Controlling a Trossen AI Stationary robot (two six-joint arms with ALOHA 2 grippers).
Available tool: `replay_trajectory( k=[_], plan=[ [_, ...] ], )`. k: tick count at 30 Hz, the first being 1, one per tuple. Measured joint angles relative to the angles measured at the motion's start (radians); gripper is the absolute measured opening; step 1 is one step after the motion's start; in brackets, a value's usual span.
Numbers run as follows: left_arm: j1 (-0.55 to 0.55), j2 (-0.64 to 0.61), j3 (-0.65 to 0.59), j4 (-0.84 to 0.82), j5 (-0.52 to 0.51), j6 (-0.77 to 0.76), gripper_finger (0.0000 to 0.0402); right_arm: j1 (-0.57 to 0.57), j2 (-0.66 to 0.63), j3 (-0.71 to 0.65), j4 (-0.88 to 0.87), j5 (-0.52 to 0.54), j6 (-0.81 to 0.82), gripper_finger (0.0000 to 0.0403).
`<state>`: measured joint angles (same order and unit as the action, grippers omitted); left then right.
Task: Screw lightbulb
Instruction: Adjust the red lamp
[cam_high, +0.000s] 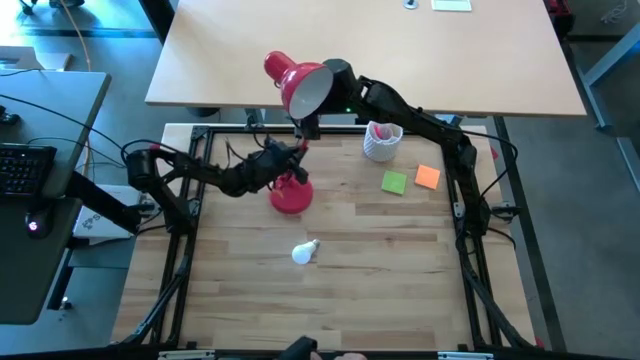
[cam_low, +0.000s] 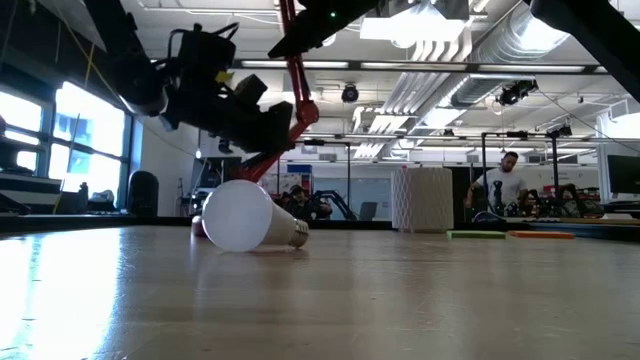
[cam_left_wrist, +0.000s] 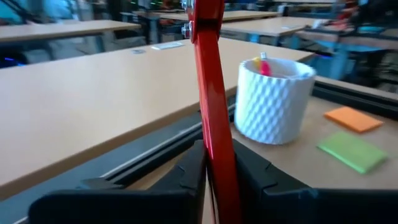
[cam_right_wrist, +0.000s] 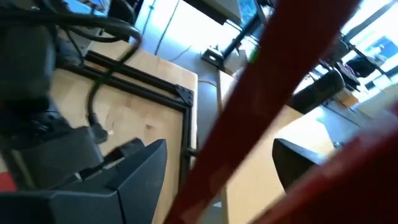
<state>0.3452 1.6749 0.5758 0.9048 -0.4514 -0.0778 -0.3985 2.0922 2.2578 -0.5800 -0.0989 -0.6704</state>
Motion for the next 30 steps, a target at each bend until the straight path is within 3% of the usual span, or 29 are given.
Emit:
replay_trajectory(
  k=[11, 22, 30],
  plan=[
    [-0.049, 0.001, 0.000, -0.020, -0.226, 0.016, 0.0031, -0.007, 0.000, 0.000, 0.018, 0.088, 0.129, 0.0289],
    [-0.051, 0.002, 0.000, -0.056, -0.278, -0.004, 0.0029, -0.017, 0.002, 0.000, 0.018, 0.167, 0.235, 0.0289],
    [-0.050, 0.002, 0.001, -0.062, -0.277, -0.012, 0.0029, -0.042, 0.002, 0.000, 0.001, 0.124, 0.214, 0.0289]
  ],
)
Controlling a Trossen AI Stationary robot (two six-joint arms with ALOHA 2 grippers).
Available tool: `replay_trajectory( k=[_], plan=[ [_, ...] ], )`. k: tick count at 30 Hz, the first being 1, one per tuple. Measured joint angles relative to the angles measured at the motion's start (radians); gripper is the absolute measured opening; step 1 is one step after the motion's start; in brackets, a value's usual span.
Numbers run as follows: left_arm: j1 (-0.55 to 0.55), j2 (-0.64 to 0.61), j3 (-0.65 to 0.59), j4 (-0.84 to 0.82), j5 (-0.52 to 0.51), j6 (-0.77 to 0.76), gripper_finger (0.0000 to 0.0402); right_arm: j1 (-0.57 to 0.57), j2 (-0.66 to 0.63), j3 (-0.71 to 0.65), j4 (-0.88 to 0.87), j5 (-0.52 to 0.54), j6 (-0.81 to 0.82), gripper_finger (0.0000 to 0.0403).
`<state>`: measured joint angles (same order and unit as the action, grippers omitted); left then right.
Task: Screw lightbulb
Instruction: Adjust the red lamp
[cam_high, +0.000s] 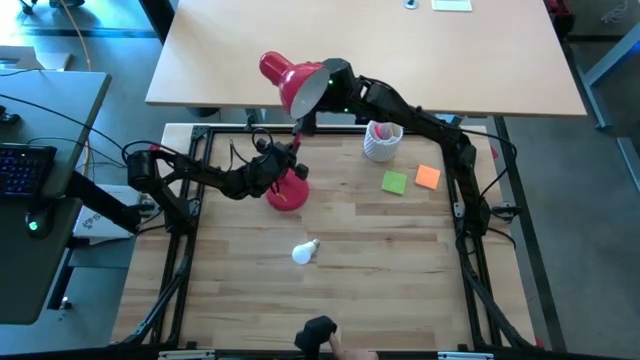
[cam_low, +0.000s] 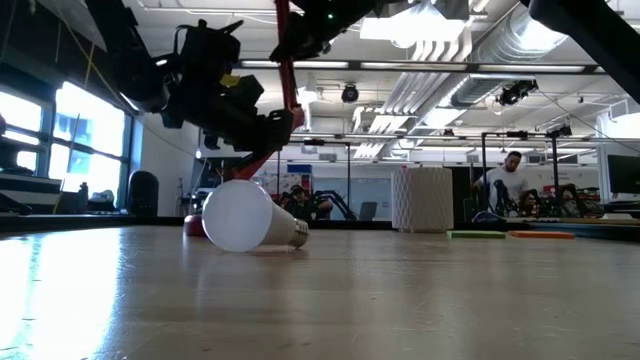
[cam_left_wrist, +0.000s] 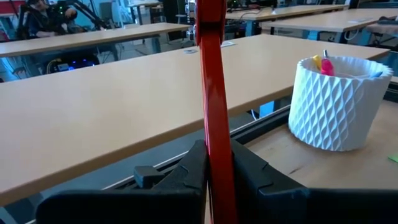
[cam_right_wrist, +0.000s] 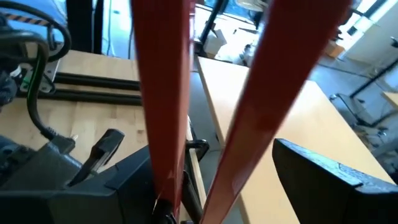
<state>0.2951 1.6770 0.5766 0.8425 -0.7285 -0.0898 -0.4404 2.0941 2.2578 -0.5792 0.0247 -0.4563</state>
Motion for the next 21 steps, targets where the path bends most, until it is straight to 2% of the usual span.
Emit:
replay_trajectory(
  k=[9, 16, 21],
  plan=[
    [-0.018, 0.001, -0.003, 0.029, 0.006, 0.000, 0.0028, -0.080, 0.002, 0.000, 0.034, -0.259, -0.068, 0.0289],
    [-0.019, 0.001, -0.005, 0.044, 0.013, -0.004, 0.0028, -0.090, -0.001, -0.049, -0.002, -0.284, -0.118, 0.0288],
    [-0.018, 0.001, -0.005, 0.044, 0.009, -0.013, 0.0028, -0.091, 0.004, -0.137, 0.104, -0.247, -0.139, 0.0288]
  ],
)
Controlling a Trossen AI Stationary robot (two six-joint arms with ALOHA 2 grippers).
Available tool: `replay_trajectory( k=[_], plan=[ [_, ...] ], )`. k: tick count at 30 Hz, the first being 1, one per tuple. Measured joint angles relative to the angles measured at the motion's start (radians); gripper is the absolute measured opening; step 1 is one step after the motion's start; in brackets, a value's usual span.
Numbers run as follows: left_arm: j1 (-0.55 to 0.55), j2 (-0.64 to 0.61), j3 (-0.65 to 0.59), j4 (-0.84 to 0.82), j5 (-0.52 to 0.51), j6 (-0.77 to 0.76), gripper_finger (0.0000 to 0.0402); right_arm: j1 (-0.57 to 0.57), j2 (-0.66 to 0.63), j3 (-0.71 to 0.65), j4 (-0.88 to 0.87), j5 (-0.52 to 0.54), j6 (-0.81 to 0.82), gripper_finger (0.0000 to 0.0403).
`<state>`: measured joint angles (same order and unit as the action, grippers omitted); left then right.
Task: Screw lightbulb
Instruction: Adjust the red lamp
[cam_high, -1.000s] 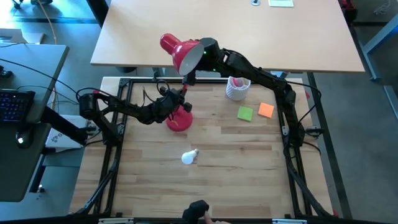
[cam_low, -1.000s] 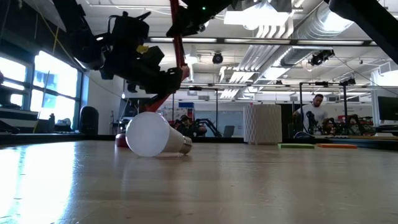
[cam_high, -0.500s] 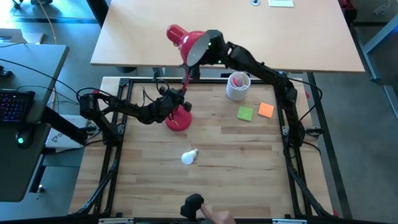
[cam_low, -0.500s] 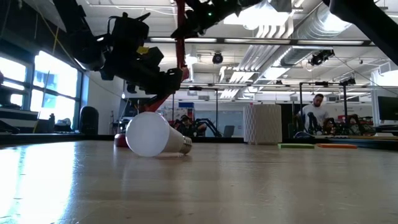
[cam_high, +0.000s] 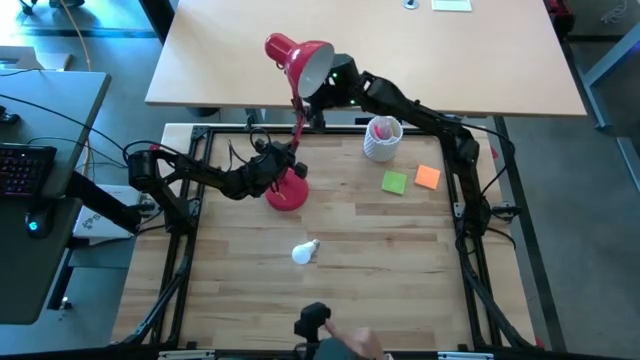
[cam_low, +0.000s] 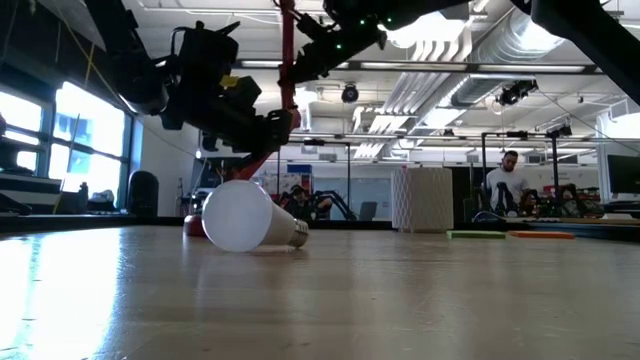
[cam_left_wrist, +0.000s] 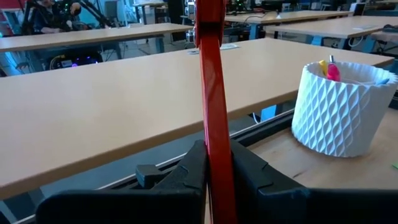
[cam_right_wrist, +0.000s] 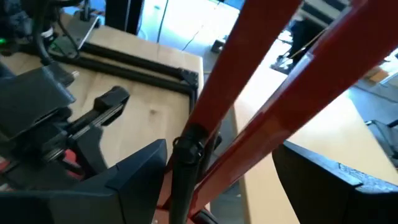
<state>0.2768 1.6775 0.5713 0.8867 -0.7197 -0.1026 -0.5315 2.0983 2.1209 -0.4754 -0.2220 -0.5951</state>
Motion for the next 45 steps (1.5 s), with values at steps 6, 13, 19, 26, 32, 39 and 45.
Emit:
replay_trajectory(
  k=[6, 13, 19, 26, 32, 39, 45],
  plan=[
    [0.000, 0.000, 0.002, -0.007, 0.005, -0.001, 0.0028, -0.016, 0.000, -0.041, 0.039, -0.010, 0.039, 0.0288],
    [-0.002, 0.000, 0.003, -0.012, 0.019, 0.018, 0.0028, -0.022, -0.052, -0.044, -0.034, 0.013, 0.042, 0.0289],
    [-0.002, 0.000, 0.003, -0.018, 0.016, 0.010, 0.0028, -0.031, -0.081, -0.042, -0.098, 0.081, 0.047, 0.0289],
    [-0.002, 0.000, 0.002, -0.018, 0.012, 0.007, 0.0028, -0.021, -0.081, -0.042, -0.124, 0.124, 0.072, 0.0286],
    [-0.003, 0.000, 0.000, -0.020, 0.009, 0.010, 0.0028, -0.043, -0.120, -0.042, -0.204, 0.155, 0.088, 0.0277],
    [-0.003, 0.000, -0.002, -0.018, 0.010, 0.010, 0.0028, -0.021, -0.165, -0.042, -0.328, 0.110, 0.119, 0.0274],
    [-0.003, 0.000, -0.002, -0.017, 0.009, 0.010, 0.0028, -0.024, -0.231, -0.042, -0.419, 0.106, 0.177, 0.0274]
  ],
)
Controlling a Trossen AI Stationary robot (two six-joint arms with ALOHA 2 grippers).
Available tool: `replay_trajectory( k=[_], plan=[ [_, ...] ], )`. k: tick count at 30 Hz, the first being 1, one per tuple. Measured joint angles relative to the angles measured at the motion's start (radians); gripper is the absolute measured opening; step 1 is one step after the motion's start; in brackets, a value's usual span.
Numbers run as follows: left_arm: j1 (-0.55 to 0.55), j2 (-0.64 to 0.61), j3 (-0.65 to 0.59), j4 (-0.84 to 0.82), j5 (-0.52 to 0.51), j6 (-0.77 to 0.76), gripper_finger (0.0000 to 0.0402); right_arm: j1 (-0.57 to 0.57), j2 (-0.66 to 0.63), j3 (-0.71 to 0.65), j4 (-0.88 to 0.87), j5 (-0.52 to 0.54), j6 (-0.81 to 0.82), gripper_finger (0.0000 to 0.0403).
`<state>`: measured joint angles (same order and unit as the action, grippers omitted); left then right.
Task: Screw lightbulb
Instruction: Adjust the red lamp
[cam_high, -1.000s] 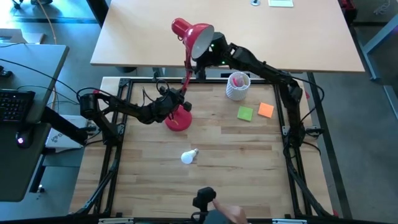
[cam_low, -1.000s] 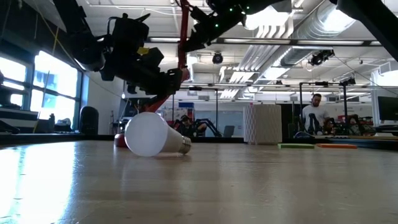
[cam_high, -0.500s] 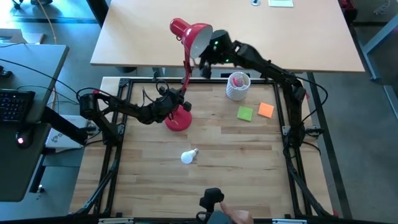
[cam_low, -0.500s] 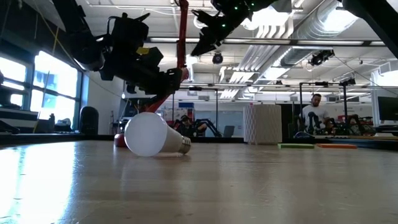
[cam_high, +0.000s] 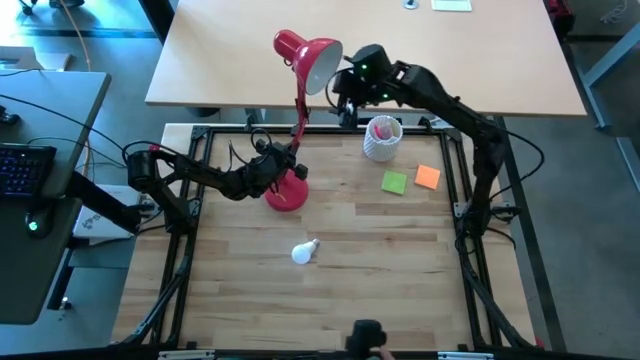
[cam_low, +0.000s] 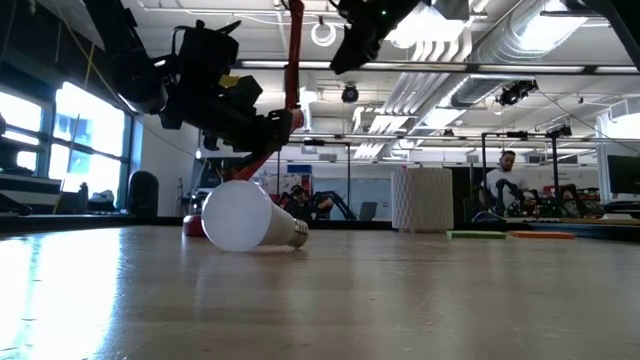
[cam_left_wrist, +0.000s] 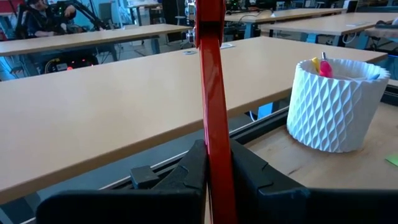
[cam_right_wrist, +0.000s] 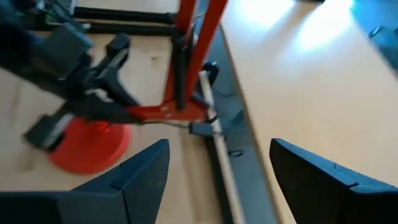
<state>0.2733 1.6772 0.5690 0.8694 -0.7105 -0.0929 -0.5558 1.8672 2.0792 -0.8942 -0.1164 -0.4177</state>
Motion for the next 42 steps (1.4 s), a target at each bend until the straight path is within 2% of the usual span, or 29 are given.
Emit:
replay_trajectory(
  k=[9, 12, 16, 21, 26, 29, 34, 38, 42],
  plan=[
    [0.000, 0.000, 0.000, 0.002, 0.000, 0.000, 0.0028, -0.054, -0.070, 0.000, -0.157, -0.002, 0.055, 0.0274],
    [0.000, 0.000, 0.000, 0.003, 0.000, 0.000, 0.0030, -0.076, -0.101, 0.000, -0.170, -0.038, 0.070, 0.0274],
    [0.000, 0.000, 0.000, 0.004, 0.000, 0.000, 0.0030, -0.159, -0.170, 0.000, -0.189, -0.088, 0.106, 0.0274],
    [0.000, 0.000, 0.000, 0.010, 0.000, 0.001, 0.0030, -0.239, -0.276, 0.000, -0.178, -0.205, 0.133, 0.0274],
    [0.000, 0.000, 0.000, 0.016, 0.000, 0.002, 0.0031, -0.190, -0.395, -0.029, -0.160, -0.234, 0.156, 0.0274],
    [0.000, 0.000, 0.000, 0.017, 0.000, 0.002, 0.0031, -0.118, -0.519, -0.202, -0.072, -0.218, 0.195, 0.0274],
    [0.000, 0.000, 0.000, 0.018, 0.000, 0.001, 0.0032, 0.032, -0.788, -0.684, 0.248, -0.033, 0.329, 0.0274],
    [0.000, 0.000, 0.000, 0.019, 0.000, 0.001, 0.0032, 0.187, -0.954, -1.053, 0.639, 0.066, 0.405, 0.0274],
    [0.000, 0.000, 0.000, 0.021, 0.001, 0.001, 0.0032, 0.285, -0.968, -1.339, 1.209, 0.075, 0.446, 0.0274]
  ],
)
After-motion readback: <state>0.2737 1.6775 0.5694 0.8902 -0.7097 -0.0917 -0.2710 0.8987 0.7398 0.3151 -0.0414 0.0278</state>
